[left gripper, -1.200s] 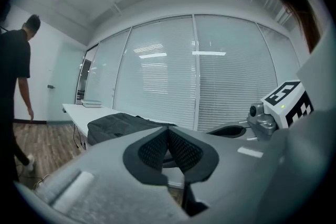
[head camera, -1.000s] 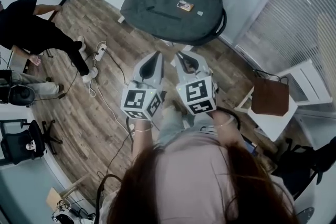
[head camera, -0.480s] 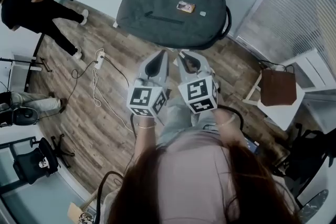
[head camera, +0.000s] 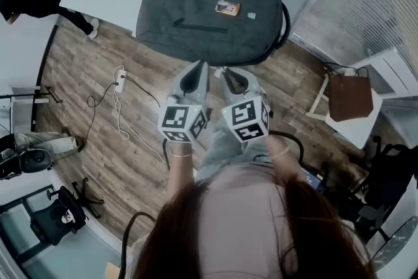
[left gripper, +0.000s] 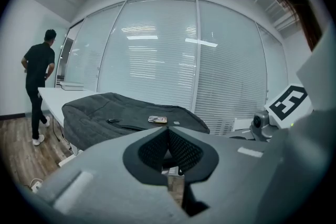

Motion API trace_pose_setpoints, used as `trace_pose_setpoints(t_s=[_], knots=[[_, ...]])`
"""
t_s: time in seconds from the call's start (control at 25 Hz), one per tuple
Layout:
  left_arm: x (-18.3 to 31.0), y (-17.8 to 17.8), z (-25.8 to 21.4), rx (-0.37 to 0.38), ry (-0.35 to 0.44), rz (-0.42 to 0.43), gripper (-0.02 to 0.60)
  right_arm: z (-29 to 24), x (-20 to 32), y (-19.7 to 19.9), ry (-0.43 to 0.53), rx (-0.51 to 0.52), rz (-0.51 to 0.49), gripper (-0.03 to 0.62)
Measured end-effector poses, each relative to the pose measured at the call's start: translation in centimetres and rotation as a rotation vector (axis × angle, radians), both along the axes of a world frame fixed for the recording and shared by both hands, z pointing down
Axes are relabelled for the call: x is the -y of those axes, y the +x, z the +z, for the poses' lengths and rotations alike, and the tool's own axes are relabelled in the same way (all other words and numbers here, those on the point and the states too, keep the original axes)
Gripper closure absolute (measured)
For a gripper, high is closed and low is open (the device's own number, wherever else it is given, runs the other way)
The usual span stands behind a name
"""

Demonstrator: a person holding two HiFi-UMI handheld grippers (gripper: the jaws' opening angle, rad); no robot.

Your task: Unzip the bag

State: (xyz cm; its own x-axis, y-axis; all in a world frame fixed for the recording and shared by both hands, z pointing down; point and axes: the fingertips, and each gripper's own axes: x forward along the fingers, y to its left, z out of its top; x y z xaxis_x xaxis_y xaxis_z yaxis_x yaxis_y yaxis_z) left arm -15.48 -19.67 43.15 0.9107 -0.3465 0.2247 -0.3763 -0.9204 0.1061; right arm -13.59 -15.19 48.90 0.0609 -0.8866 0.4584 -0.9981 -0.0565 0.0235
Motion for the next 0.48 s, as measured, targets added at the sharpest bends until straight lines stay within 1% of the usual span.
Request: trace_pose_setpoints(t_s=[0.24, 0.48], knots=[[1.4, 0.7, 1.5, 0.014, -0.018, 0.026, 0.572, 2.6, 0.5, 0.2, -0.047, 0.041, 0.047, 0.551], [2.0, 1.5, 2.9, 0.031, -0.031, 0.052, 0.572, 4.2, 0.9, 0.6, -0.042, 0.096, 0.105, 0.551]])
